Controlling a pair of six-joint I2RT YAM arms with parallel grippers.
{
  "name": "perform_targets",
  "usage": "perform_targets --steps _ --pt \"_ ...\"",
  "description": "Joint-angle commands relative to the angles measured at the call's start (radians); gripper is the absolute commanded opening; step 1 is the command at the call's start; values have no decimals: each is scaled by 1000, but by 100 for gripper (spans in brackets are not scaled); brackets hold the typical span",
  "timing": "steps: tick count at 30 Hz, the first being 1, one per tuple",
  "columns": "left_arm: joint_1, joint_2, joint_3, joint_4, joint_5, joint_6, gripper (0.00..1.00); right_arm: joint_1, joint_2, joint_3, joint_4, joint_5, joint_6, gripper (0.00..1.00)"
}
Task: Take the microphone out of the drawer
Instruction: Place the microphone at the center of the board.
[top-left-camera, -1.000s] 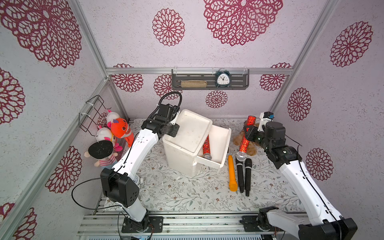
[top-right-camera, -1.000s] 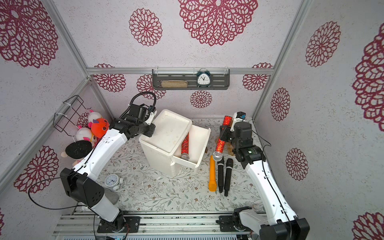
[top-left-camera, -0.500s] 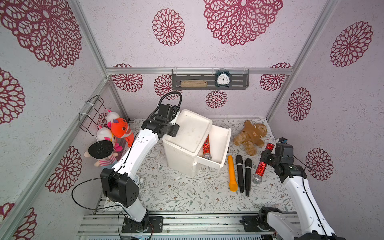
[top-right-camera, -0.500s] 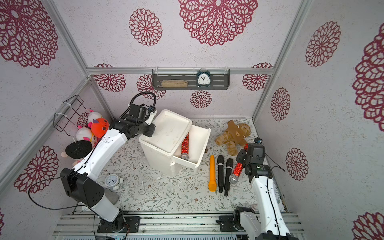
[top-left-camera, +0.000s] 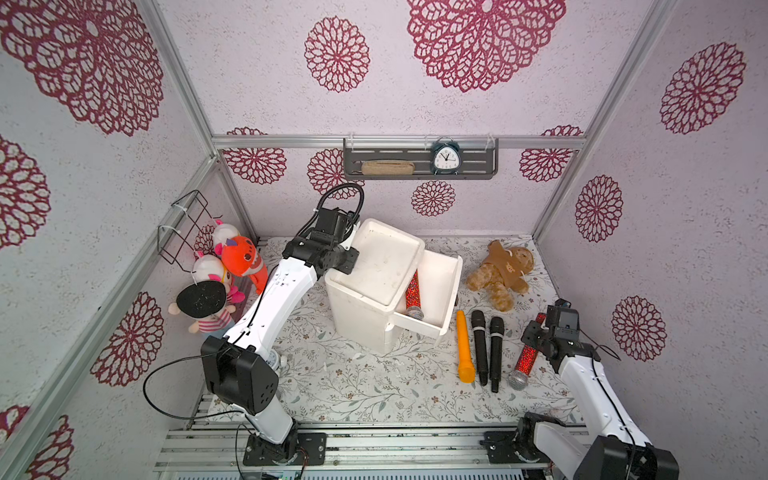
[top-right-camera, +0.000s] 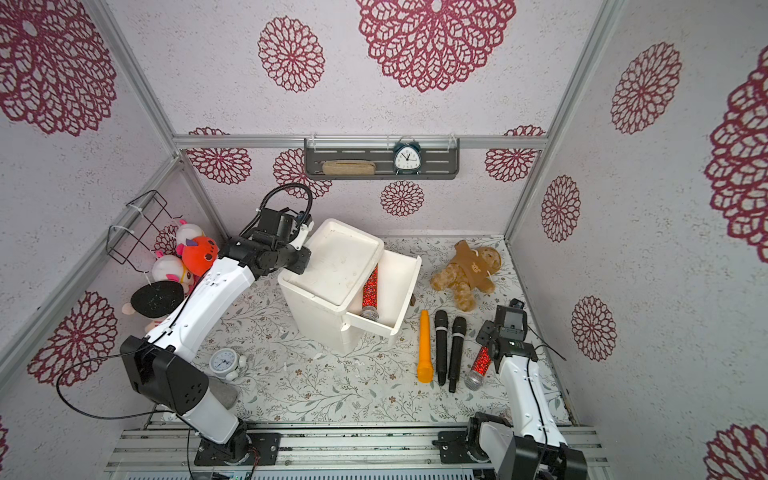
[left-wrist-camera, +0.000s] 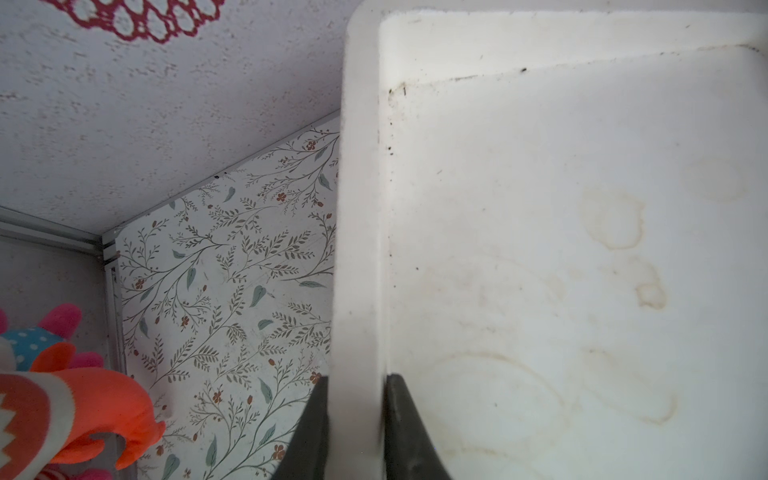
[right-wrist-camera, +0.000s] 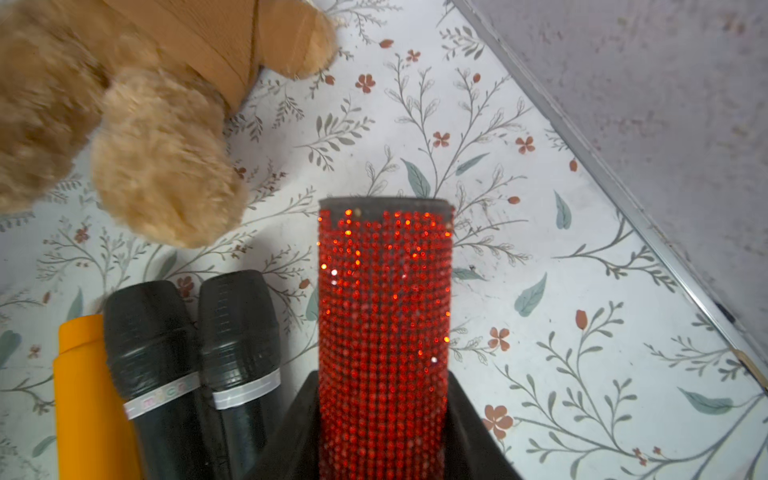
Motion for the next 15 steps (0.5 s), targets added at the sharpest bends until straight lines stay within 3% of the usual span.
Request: perform_targets --steps 1,4,6,15 --pt "-34 58 -40 -65 -29 40 1 -16 22 -15 84 1 -36 4" --pt "-34 59 -41 -64 -32 42 1 -26 43 -22 98 -20 -34 9" --pt "-33 59 -42 -64 -32 42 1 -29 57 -21 108 -34 -32 20" --pt "-34 59 -42 -64 -33 41 1 -30 180 20 97 -107 -35 37"
